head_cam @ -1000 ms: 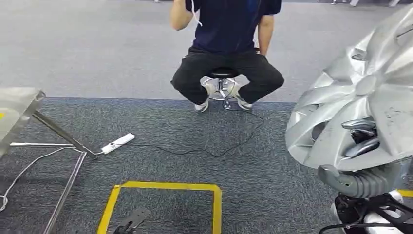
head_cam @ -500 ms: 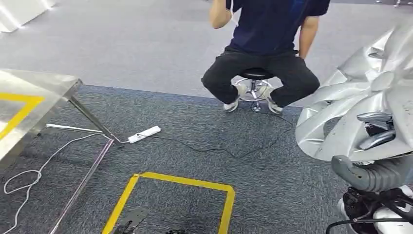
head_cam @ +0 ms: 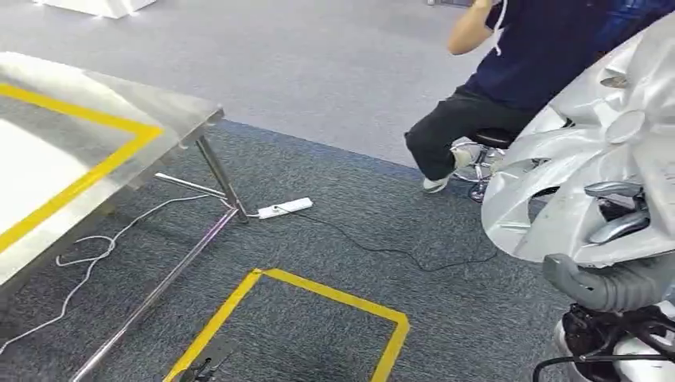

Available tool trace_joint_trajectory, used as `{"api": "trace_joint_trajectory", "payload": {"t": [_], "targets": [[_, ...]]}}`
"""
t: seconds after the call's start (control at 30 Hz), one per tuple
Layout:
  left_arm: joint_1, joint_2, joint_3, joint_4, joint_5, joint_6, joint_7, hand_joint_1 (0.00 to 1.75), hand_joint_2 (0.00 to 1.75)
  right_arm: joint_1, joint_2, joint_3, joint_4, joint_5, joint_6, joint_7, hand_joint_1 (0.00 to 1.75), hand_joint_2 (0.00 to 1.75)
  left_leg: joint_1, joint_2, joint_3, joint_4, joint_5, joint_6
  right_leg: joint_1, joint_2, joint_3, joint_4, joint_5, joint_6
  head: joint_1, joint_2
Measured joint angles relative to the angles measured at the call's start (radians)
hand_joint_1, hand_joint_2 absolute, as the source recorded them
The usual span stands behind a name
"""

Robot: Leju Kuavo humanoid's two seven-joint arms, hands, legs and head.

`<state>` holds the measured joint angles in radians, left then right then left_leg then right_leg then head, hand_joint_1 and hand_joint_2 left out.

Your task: Take the parts from the cabinet and place them on the table.

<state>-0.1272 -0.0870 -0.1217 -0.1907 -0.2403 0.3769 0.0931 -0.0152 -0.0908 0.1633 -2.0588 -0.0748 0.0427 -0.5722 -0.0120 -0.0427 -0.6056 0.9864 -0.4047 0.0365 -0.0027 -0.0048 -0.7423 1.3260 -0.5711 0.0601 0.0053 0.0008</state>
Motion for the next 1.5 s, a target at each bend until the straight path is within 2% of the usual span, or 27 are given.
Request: {"api": "trace_joint_trajectory", "payload": {"t": [0.03, 0.1, 0.13, 0.17, 0.3, 0.33, 0.37, 0.4, 0.5, 0.57, 0.6, 0.63, 0.67, 0.8, 0.83, 0.87, 0.9, 0.97, 1.0, 1.07, 1.13, 1.2, 1.3, 1.33, 1.4, 1.43, 1.5], "targets": [[0.001, 0.0, 0.001, 0.0, 0.0, 0.0, 0.0, 0.0, 1.75, 0.0, -0.001, 0.0, 0.001, 0.0, 0.0, 0.001, 1.75, 1.75, 0.001, -0.015, 0.001, 0.001, 0.0, 0.0, -0.001, 0.0, 0.009, -0.031, 0.03, 0.001, -0.001, 0.0], [0.001, 0.0, 0.002, 0.0, 0.003, 0.0, 0.001, 0.0, 1.75, -0.001, -0.003, 0.0, 0.002, 0.0, 0.0, 0.002, 1.75, 1.75, 0.007, -0.047, 0.003, 0.004, -0.002, -0.006, -0.009, 0.019, 0.078, -0.187, 0.123, 0.005, -0.001, 0.0], [0.001, 0.0, 0.002, 0.0, 0.004, 0.0, 0.001, 0.0, 1.75, -0.003, -0.003, 0.0, 0.002, 0.0, 0.0, 0.001, 1.75, 1.75, 0.009, -0.061, 0.002, 0.007, -0.005, -0.013, -0.019, 0.063, 0.112, -0.261, 0.149, 0.009, 0.001, 0.0], [-0.002, 0.001, 0.002, 0.0, 0.006, 0.0, 0.001, 0.0, 1.75, -0.005, -0.003, 0.0, 0.003, 0.0, 0.0, 0.002, 1.75, 1.75, 0.004, -0.074, -0.007, 0.017, -0.007, -0.021, -0.028, 0.109, 0.131, -0.291, 0.133, 0.009, 0.001, 0.0], [0.006, 0.003, 0.003, 0.0, 0.008, 0.0, 0.002, 0.0, 1.75, -0.009, -0.005, 0.0, 0.006, 0.0, 0.0, 0.003, 1.75, 1.75, 0.016, -0.116, -0.025, 0.014, 0.005, -0.042, -0.02, 0.07, 0.132, -0.291, 0.129, -0.016, 0.0, 0.0], [0.01, 0.006, 0.004, 0.0, 0.008, 0.002, 0.002, 0.0, 1.75, -0.014, -0.005, 0.0, 0.006, 0.0, 0.0, 0.004, 1.75, 1.75, 0.011, -0.085, -0.027, 0.023, -0.005, -0.046, -0.022, 0.052, 0.137, -0.296, 0.13, -0.024, 0.0, 0.0], [0.008, 0.003, 0.004, 0.0, 0.009, 0.002, 0.002, 0.0, 1.75, -0.015, -0.005, -0.001, 0.007, -0.002, -0.002, 0.004, 1.75, 1.75, 0.005, -0.03, -0.048, 0.066, -0.038, -0.052, -0.021, 0.039, 0.139, -0.296, 0.13, -0.028, -0.018, 0.0], [0.004, 0.003, 0.005, 0.0, 0.009, 0.002, 0.001, 0.0, 1.75, -0.015, -0.005, -0.001, 0.007, -0.002, -0.002, 0.004, 1.75, 1.75, 0.006, -0.006, -0.081, 0.132, -0.074, -0.056, -0.018, 0.026, 0.139, -0.297, 0.129, -0.032, -0.017, 0.0], [0.002, 0.001, 0.005, 0.0, 0.009, 0.002, 0.001, 0.0, 1.75, -0.013, -0.006, -0.001, 0.008, -0.002, -0.002, 0.004, 1.75, 1.75, 0.009, 0.026, -0.165, 0.304, -0.13, -0.057, -0.012, -0.017, 0.14, -0.296, 0.125, -0.04, -0.018, 0.0], [0.006, 0.0, 0.006, 0.0, 0.009, 0.002, 0.001, 0.0, 1.75, -0.012, -0.006, -0.001, 0.008, -0.002, -0.003, 0.006, 1.75, 1.75, 0.008, 0.03, -0.134, 0.244, -0.074, -0.05, -0.007, -0.042, 0.143, -0.296, 0.122, -0.043, -0.018, 0.0], [0.007, 0.0, 0.007, 0.0, 0.009, 0.002, 0.0, 0.0, 1.75, -0.012, -0.006, -0.001, 0.008, -0.002, -0.004, 0.006, 1.75, 1.75, 0.005, 0.039, -0.093, 0.165, -0.031, -0.043, -0.005, -0.055, 0.147, -0.296, 0.12, -0.042, -0.018, 0.0], [0.006, 0.001, 0.008, 0.0, 0.009, 0.003, 0.0, 0.0, 1.75, -0.012, -0.006, -0.001, 0.008, -0.002, -0.004, 0.006, 1.75, 1.75, -0.004, 0.079, -0.046, 0.079, 0.005, -0.031, -0.004, -0.065, 0.152, -0.297, 0.117, -0.041, -0.018, 0.0], [0.004, 0.002, 0.009, 0.0, 0.009, 0.003, -0.001, 0.0, 1.75, -0.012, -0.006, -0.001, 0.008, -0.002, -0.005, 0.006, 1.75, 1.75, -0.021, 0.145, -0.019, 0.032, -0.001, -0.022, 0.002, -0.075, 0.154, -0.296, 0.113, -0.036, -0.017, 0.0], [0.003, 0.002, 0.013, 0.0, 0.009, 0.004, -0.002, 0.0, 1.75, -0.01, -0.01, 0.0, 0.007, 0.0, -0.013, 0.006, 1.75, 1.75, -0.021, 0.095, -0.019, 0.011, -0.005, -0.012, 0.009, -0.128, 0.165, -0.298, 0.103, -0.021, -0.017, 0.0], [0.008, 0.002, 0.015, 0.0, 0.009, 0.004, -0.002, 0.0, 1.75, -0.01, -0.011, 0.0, 0.007, 0.0, -0.015, 0.006, 1.75, 1.75, -0.01, 0.083, -0.012, 0.004, 0.0, -0.007, 0.003, -0.101, 0.159, -0.291, 0.094, -0.012, -0.016, 0.0], [0.008, 0.002, 0.016, 0.0, 0.009, 0.006, -0.002, 0.0, 1.75, -0.008, -0.013, -0.001, 0.006, 0.0, -0.017, 0.006, 1.75, 1.75, -0.007, 0.071, -0.011, 0.004, 0.0, -0.005, -0.001, -0.049, 0.15, -0.259, 0.074, -0.007, -0.012, 0.0], [0.006, 0.002, 0.017, 0.0, 0.009, 0.006, -0.003, 0.0, 1.75, -0.006, -0.014, -0.001, 0.005, 0.002, -0.019, 0.005, 1.75, 1.75, -0.003, 0.056, -0.011, 0.004, 0.001, -0.001, -0.002, -0.019, 0.117, -0.186, 0.036, -0.003, -0.009, 0.0], [0.005, -0.002, 0.017, 0.0, 0.009, 0.006, -0.003, 0.0, 1.75, 0.0, -0.016, -0.001, 0.005, 0.005, -0.021, 0.005, 1.75, 1.75, -0.001, 0.029, -0.011, 0.005, 0.001, 0.001, -0.002, 0.001, 0.036, -0.025, -0.03, 0.003, -0.003, 0.0], [0.006, -0.003, 0.018, 0.0, 0.009, 0.005, -0.003, 0.0, 1.75, 0.002, -0.016, -0.001, 0.005, 0.005, -0.021, 0.005, 1.75, 1.75, -0.001, 0.016, -0.01, 0.005, 0.001, 0.001, -0.003, 0.001, 0.01, 0.017, -0.037, 0.005, -0.003, 0.0], [0.009, -0.003, 0.019, 0.0, 0.009, 0.005, -0.003, 0.0, 1.75, 0.003, -0.018, -0.001, 0.005, 0.006, -0.021, 0.006, 1.75, 1.75, 0.001, -0.011, -0.009, 0.006, 0.001, 0.0, -0.004, 0.001, 0.019, -0.023, 0.01, 0.007, -0.003, 0.0], [0.009, -0.003, 0.019, 0.0, 0.009, 0.005, -0.005, 0.0, 1.75, 0.003, -0.018, -0.001, 0.004, 0.006, -0.022, 0.006, 1.75, 1.75, 0.008, -0.044, -0.008, 0.01, 0.001, -0.007, -0.013, 0.023, 0.105, -0.205, 0.11, 0.011, -0.003, 0.0], [0.007, -0.002, 0.019, 0.0, 0.009, 0.005, -0.006, 0.0, 1.75, 0.005, -0.019, -0.001, 0.003, 0.006, -0.023, 0.005, 1.75, 1.75, 0.003, -0.069, -0.018, 0.025, -0.001, -0.022, -0.029, 0.093, 0.157, -0.301, 0.109, 0.012, 0.0, 0.0], [0.015, -0.001, 0.02, 0.0, 0.009, 0.005, -0.008, 0.0, 1.75, 0.011, -0.02, -0.001, 0.003, 0.006, -0.022, 0.005, 1.75, 1.75, 0.014, -0.099, -0.03, 0.015, 0.014, -0.039, -0.016, 0.066, 0.15, -0.286, 0.109, -0.009, -0.003, 0.0], [0.017, 0.002, 0.02, 0.0, 0.009, 0.006, -0.008, 0.0, 1.75, 0.011, -0.019, -0.001, 0.003, 0.007, -0.023, 0.005, 1.75, 1.75, 0.013, -0.105, -0.031, 0.016, 0.011, -0.042, -0.024, 0.053, 0.153, -0.291, 0.112, -0.017, -0.002, 0.0], [0.017, 0.0, 0.02, 0.0, 0.008, 0.006, -0.008, 0.0, 1.75, 0.009, -0.019, -0.002, 0.003, 0.006, -0.026, 0.005, 1.75, 1.75, 0.003, -0.005, -0.056, 0.071, -0.032, -0.054, -0.021, 0.03, 0.156, -0.293, 0.112, -0.031, -0.018, 0.0], [0.014, 0.0, 0.02, 0.0, 0.007, 0.006, -0.008, 0.0, 1.75, 0.011, -0.02, -0.003, 0.003, 0.007, -0.026, 0.004, 1.75, 1.75, 0.006, 0.017, -0.093, 0.15, -0.073, -0.057, -0.019, 0.016, 0.156, -0.293, 0.111, -0.035, -0.016, 0.0], [0.012, -0.002, 0.02, 0.0, 0.007, 0.006, -0.008, 0.0, 1.75, 0.014, -0.02, -0.003, 0.003, 0.006, -0.026, 0.004, 1.75, 1.75, 0.009, 0.029, -0.154, 0.279, -0.123, -0.06, -0.017, -0.008, 0.156, -0.293, 0.109, -0.038, -0.017, 0.0]]}}
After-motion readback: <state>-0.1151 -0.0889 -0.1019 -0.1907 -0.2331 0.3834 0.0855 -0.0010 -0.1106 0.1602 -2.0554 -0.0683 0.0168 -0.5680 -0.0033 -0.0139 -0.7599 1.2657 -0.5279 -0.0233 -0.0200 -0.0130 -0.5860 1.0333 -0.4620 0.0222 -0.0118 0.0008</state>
